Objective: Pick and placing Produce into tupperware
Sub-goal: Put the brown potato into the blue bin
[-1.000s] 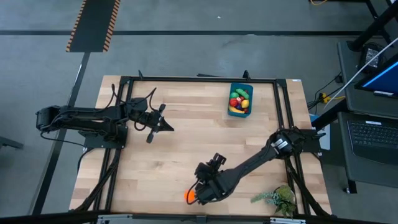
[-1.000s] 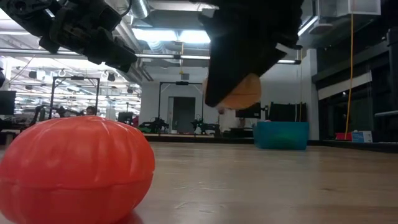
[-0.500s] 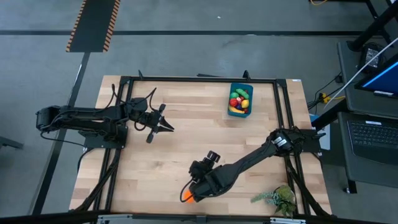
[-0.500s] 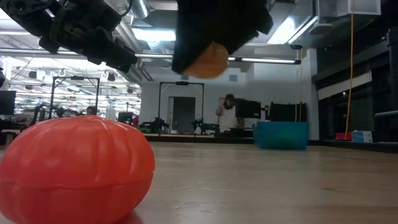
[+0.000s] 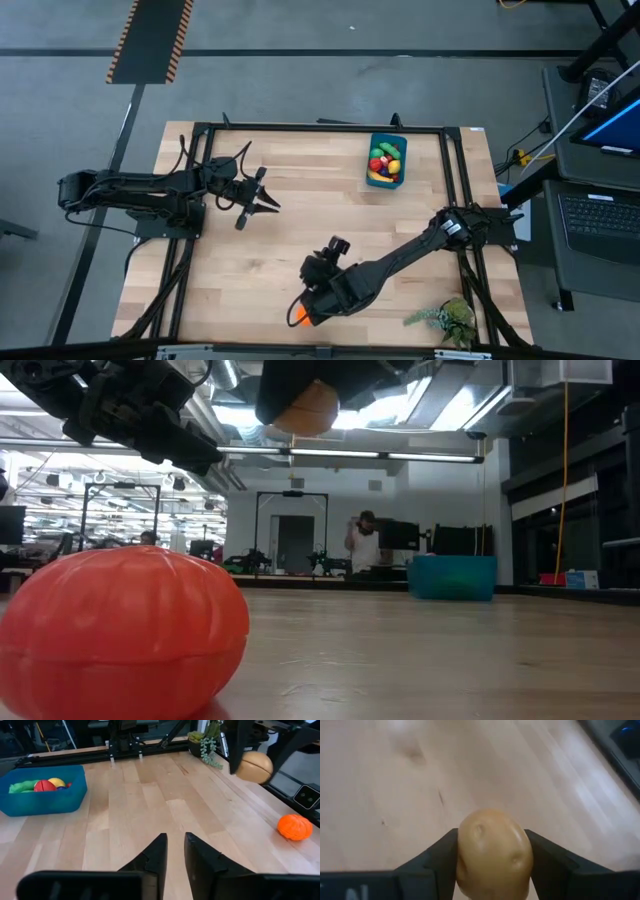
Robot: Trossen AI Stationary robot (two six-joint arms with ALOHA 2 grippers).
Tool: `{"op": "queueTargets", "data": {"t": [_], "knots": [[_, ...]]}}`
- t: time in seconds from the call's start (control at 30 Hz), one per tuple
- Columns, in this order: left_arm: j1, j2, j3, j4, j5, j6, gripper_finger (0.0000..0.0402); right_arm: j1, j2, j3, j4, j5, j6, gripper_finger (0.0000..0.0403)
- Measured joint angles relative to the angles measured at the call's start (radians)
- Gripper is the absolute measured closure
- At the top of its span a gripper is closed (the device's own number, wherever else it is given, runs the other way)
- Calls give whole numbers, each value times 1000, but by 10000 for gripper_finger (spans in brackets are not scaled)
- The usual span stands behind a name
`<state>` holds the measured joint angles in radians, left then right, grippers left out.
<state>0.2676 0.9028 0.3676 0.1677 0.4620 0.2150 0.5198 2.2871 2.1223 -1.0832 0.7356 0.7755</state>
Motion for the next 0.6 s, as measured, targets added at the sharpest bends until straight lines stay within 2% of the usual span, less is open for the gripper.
{"op": "queueTargets", "data": {"t": [0.2, 0.3, 0.5, 0.6], "knots": [[0, 0, 0, -2, 0, 0, 334, 0, 0, -33, 14, 30, 52, 205], [0, 0, 0, -3, 0, 0, 331, 0, -2, -109, 149, 27, 30, 205], [0, 0, 0, -20, 0, -1, 327, 1, -5, -210, 299, 5, 27, 205], [0, 0, 0, -35, 0, -2, 332, 1, -13, -247, 505, 4, -88, 205]]}}
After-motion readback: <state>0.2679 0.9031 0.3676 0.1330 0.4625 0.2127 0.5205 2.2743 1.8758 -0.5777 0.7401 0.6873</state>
